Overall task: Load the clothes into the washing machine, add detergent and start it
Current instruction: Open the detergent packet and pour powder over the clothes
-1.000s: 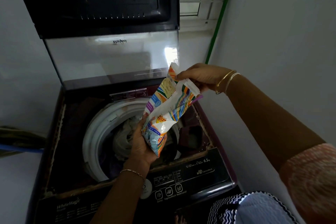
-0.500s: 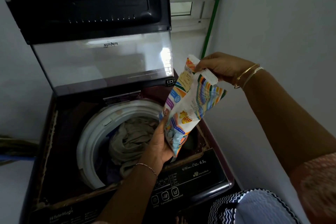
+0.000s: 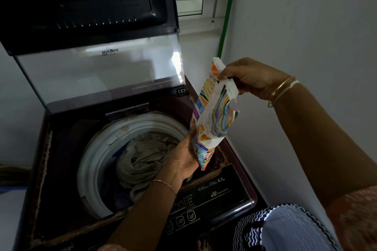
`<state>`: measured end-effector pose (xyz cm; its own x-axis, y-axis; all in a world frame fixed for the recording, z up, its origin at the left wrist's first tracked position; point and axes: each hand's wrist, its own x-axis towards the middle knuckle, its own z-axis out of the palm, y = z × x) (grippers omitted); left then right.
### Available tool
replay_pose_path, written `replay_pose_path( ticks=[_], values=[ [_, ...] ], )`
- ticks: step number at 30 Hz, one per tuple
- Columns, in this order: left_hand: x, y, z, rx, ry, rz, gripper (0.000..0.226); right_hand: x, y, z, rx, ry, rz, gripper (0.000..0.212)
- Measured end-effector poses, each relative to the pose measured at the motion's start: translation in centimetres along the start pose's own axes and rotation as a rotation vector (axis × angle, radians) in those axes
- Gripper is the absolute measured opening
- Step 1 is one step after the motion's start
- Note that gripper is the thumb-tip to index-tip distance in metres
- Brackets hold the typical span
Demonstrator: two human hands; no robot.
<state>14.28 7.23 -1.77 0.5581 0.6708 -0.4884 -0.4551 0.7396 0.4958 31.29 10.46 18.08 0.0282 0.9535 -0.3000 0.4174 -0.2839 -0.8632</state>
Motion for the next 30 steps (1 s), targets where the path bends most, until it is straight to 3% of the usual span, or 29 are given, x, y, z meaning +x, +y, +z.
replay_pose_path(
  ticks=[3,20,25,30],
  values=[
    [-0.3,-0.2,-0.3,0.074,-0.021,-0.005,0.047,-0.2,0.1,0.2,0.01,-0.003,0.0,0.013],
    [-0.2,0.8,0.6,0.54,0.228,-0.123,0.027,-1.2,-0.1,0.0,0.092,0.02,0.026,0.013],
    [-0.5,1.4,1.9,0.489,0.15,-0.24,0.079,-1.7,-0.8,-0.5,0.1,0.059,-0.007,0.013],
    [0.0,1.6,2.5,0.479,0.092,-0.304,0.099,-2.1,-1.0,-0.7,0.082,0.08,-0.028,0.015]
  ],
)
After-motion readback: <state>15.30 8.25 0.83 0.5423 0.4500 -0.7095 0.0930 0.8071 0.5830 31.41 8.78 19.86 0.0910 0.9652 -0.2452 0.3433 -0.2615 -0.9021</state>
